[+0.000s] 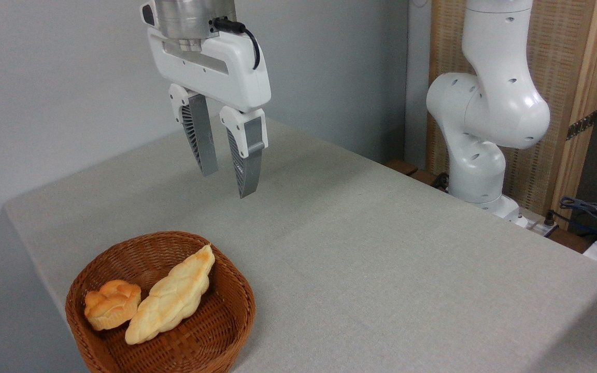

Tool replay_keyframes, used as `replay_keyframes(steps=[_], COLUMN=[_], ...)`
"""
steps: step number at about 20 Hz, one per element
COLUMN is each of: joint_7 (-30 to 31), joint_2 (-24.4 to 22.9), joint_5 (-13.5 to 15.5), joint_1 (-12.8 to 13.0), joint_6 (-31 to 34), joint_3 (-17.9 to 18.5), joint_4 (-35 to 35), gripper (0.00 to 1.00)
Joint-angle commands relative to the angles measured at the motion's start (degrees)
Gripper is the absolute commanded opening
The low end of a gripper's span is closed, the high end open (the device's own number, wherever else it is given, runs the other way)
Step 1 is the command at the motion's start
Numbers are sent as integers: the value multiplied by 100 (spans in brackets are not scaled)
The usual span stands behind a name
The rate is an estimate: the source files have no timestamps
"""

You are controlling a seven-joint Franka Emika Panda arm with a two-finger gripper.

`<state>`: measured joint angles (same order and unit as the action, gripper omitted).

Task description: Put bread into the basket

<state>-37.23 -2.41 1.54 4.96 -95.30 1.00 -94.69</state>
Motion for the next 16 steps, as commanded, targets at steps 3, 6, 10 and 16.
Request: replay_keyframes(steps=[3, 6, 10, 16], joint_7=[32, 41, 32, 6], joint_2=[-76, -58, -49, -49], joint_5=[-346, -408, -400, -312], joint_1=[-22, 5, 31, 31], joint_6=[126, 135, 161, 310], joint_3=[-3, -3, 6, -12], joint_4=[-15, 3, 3, 3], gripper=[100, 100, 100, 100])
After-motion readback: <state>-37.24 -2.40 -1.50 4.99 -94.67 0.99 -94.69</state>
